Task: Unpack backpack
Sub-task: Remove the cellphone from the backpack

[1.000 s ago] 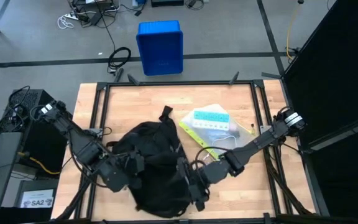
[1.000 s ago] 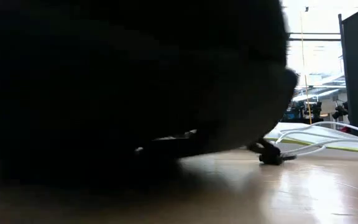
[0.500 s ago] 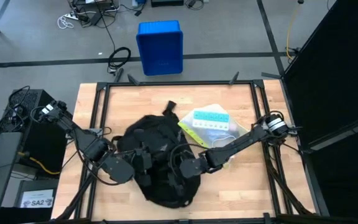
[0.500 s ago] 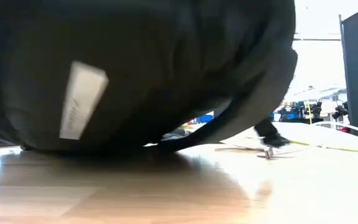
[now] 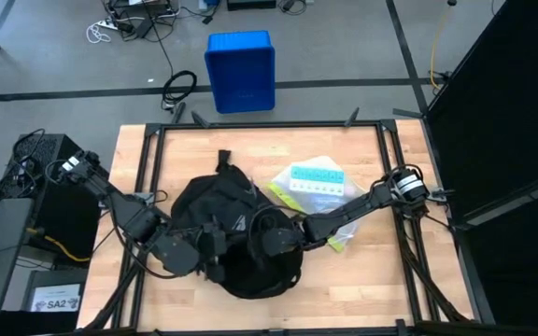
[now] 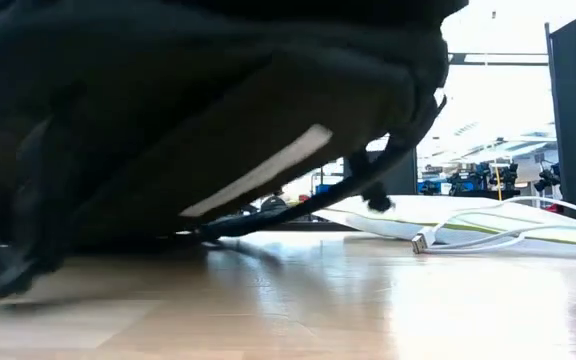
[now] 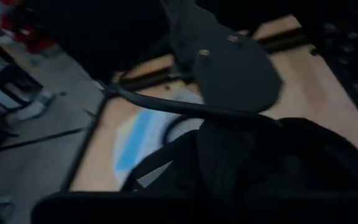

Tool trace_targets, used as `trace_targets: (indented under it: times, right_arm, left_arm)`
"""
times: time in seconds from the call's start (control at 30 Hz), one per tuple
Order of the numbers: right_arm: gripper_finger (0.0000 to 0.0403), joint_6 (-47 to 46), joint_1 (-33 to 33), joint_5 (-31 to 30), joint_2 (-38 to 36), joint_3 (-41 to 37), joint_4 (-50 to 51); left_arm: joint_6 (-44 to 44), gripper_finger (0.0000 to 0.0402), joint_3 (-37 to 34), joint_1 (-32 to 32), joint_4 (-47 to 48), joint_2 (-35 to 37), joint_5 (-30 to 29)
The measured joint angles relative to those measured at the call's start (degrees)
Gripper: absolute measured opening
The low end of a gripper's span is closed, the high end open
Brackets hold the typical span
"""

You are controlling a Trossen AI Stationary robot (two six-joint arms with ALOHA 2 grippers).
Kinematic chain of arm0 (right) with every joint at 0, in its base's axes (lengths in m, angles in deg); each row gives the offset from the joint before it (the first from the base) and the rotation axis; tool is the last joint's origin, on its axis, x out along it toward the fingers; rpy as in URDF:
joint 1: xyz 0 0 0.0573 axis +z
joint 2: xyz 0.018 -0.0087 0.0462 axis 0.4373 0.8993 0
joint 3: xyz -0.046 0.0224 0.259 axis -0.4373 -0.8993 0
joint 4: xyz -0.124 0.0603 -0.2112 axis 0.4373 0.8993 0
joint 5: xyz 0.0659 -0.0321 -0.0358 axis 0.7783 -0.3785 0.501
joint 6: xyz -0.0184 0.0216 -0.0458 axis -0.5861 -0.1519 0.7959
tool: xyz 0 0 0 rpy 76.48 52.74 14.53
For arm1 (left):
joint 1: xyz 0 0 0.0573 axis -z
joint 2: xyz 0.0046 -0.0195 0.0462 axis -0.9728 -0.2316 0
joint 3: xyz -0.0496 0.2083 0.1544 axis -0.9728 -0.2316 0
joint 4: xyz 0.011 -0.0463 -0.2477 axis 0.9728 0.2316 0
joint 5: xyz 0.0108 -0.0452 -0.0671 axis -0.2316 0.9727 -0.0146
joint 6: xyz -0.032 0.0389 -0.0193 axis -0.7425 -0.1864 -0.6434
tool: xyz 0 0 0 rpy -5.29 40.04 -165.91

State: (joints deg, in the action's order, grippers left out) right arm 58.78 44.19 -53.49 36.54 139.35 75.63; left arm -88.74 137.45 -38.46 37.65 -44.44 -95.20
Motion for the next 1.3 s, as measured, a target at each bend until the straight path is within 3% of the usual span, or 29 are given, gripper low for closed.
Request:
trace_targets:
  times: [0.13, 0.33, 0.57, 0.83, 0.97, 1.3]
  right_arm:
    - [0.0233, -0.8, -0.96, -3.01, 0.02, 0.0, 3.41]
    - [0.0247, -3.18, -1.24, -2.92, 0.02, -0.02, 5.27]
    - [0.0245, -5.08, -1.24, -2.98, 0.02, -0.02, 7.25]
    - [0.0234, -6.32, -1.3, -5.65, -0.22, 0.22, 9.26]
    - [0.0241, -6.72, -1.51, -6.24, -0.22, 0.17, 9.91]
    - [0.0256, -11.84, -1.83, -9.37, -0.17, -0.02, 15.6]
  left_arm:
    - [-0.2, 0.0031, 0.04, 0.12, 1.9, -0.59, 2.97]
    - [-1.24, 0.0128, 0.09, 0.33, 5.57, -3.11, 4.29]
    - [-1.1, 0.022, 3.1, 2.55, 9.12, -1.7, -0.56]
    - [-9.61, 0.0233, 9.29, 8.33, 21.36, -1.02, -9.16]
    - [-14.83, 0.0234, 7.72, 8.53, 21.65, -2.01, -7.22]
    - [-15.43, 0.0274, 3.34, 7.93, 18.41, -4.61, -0.25]
